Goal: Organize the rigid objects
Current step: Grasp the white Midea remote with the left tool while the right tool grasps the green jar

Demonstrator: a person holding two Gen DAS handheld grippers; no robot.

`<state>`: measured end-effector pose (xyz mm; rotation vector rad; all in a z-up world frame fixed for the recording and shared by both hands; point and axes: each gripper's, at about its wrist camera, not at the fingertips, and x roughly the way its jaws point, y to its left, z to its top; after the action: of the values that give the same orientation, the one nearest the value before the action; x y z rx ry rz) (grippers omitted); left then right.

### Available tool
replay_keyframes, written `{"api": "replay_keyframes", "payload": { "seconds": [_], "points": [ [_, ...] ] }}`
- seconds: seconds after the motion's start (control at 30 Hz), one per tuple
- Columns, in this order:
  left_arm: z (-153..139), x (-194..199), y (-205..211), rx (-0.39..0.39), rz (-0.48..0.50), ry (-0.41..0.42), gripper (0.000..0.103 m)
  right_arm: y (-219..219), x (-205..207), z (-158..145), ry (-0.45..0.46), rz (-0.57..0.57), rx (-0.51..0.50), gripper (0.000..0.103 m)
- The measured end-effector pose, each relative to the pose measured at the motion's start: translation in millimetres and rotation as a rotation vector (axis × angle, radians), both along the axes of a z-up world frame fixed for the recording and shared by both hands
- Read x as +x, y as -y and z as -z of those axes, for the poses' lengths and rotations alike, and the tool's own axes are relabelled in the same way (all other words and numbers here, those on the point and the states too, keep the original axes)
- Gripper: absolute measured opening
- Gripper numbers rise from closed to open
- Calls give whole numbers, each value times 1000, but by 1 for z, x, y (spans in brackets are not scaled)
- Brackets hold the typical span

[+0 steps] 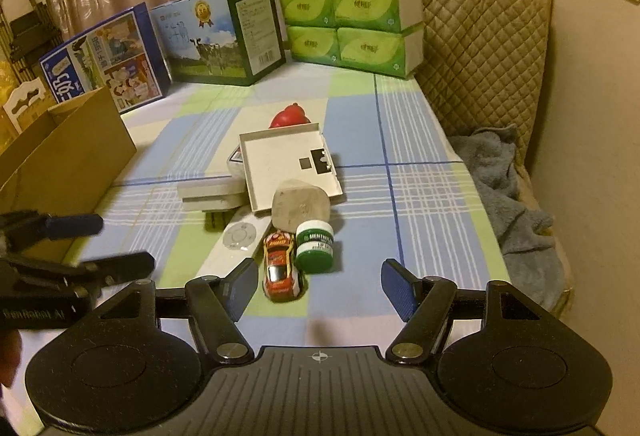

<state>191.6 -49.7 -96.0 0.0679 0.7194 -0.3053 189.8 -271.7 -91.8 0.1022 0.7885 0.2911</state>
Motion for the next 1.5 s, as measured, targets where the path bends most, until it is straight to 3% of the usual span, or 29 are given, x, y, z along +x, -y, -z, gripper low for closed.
{"api": "replay_keyframes", "payload": {
  "seconds": [0.3,0.67,0.77,0.9,0.93,1.5],
  "points": [
    [25,18,20,-4,61,-26,76,6,27,15,-37,10,30,64],
    [46,27,39,25,97,-63,68,7,41,16,-26,14,0,52],
    [50,31,39,21,98,-75,60,4,41,18,-34,4,0,52],
    [51,33,40,15,107,-83,39,0,42,20,-39,-13,0,52],
    [50,33,39,16,105,-84,38,0,43,21,-43,-12,4,52],
    [40,-6,-9,31,-8,-141,35,-12,63,38,-96,-27,16,32]
  ]
}}
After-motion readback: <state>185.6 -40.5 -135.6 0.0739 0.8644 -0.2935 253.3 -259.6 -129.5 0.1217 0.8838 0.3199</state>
